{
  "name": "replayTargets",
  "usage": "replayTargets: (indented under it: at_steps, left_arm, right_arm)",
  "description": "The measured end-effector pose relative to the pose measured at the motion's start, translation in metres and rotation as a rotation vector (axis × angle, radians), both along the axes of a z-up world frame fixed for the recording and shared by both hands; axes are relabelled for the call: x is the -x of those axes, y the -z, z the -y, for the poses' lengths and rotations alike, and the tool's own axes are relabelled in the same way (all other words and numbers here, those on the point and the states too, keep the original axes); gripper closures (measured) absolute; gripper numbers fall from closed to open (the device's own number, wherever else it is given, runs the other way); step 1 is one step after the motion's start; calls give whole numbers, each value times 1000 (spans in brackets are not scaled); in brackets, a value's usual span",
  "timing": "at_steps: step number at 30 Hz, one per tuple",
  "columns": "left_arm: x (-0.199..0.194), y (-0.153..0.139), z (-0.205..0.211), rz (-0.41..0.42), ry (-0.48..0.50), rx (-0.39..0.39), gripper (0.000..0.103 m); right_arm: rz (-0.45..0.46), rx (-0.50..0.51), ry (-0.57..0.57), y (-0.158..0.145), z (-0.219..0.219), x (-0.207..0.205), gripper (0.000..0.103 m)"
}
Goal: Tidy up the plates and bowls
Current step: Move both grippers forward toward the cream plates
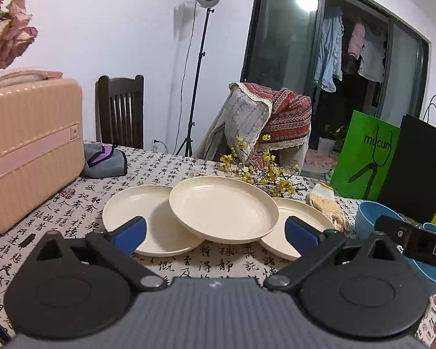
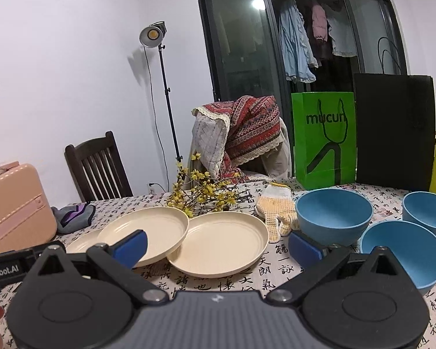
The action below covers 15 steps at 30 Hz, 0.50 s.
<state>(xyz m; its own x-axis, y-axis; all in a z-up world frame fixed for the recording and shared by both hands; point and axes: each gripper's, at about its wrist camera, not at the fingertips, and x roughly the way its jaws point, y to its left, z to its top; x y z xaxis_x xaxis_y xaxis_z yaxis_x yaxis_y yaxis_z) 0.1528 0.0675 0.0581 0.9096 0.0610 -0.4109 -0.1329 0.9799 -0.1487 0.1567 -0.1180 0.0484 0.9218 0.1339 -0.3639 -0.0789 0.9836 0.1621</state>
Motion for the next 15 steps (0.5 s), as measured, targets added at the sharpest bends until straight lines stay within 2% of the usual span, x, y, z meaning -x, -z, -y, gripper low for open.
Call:
replayTargets:
  at_steps: [15]
  left_arm:
    - [-33,3,-4,-50,-27,34,0]
  right_arm:
    - [-52,-19,4,3,2,-35,0]
